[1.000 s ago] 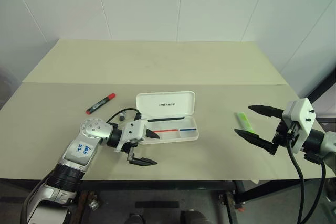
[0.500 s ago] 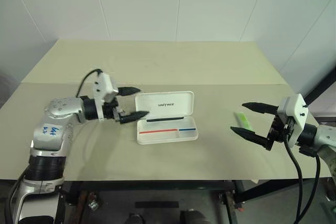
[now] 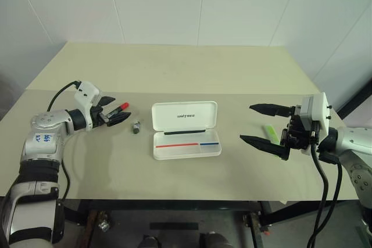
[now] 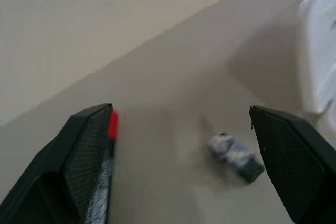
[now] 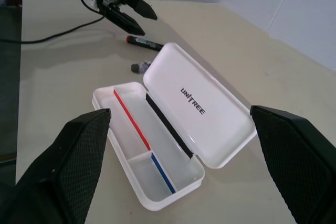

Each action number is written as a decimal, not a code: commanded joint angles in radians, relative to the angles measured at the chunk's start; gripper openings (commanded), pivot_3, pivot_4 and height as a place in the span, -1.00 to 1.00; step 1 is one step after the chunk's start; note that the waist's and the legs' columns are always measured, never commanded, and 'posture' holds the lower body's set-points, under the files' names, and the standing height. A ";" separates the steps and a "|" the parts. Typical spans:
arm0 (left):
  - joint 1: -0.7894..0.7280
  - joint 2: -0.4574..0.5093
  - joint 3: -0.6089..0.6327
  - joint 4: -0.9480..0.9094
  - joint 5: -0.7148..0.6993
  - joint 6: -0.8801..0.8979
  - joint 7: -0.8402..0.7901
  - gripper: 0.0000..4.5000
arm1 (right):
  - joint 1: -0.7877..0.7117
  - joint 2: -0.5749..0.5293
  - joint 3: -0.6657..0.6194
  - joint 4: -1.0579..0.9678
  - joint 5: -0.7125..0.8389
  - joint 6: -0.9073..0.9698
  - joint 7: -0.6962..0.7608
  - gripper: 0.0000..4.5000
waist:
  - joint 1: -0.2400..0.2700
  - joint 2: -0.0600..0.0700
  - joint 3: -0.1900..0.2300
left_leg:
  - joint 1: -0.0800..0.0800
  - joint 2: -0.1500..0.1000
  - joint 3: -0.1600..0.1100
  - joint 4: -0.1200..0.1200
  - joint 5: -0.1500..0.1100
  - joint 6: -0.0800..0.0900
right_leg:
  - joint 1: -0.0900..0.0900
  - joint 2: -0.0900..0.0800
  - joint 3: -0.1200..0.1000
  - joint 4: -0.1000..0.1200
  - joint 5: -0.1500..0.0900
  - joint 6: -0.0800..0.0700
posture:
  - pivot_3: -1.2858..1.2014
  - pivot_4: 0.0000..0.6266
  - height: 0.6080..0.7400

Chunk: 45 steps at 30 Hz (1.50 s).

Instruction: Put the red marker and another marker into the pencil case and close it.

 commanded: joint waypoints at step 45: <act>-0.398 0.009 -0.098 0.620 0.239 -0.202 -0.032 -0.71 | 0.097 -0.057 -0.129 -0.054 0.002 0.009 -0.054 1.00 | 0.011 -0.003 0.002 | -0.001 0.000 0.003 0.001 -0.001 0.000 | -0.003 0.000 0.000 0.002 0.000 0.000 | 0.03 -0.52 1.00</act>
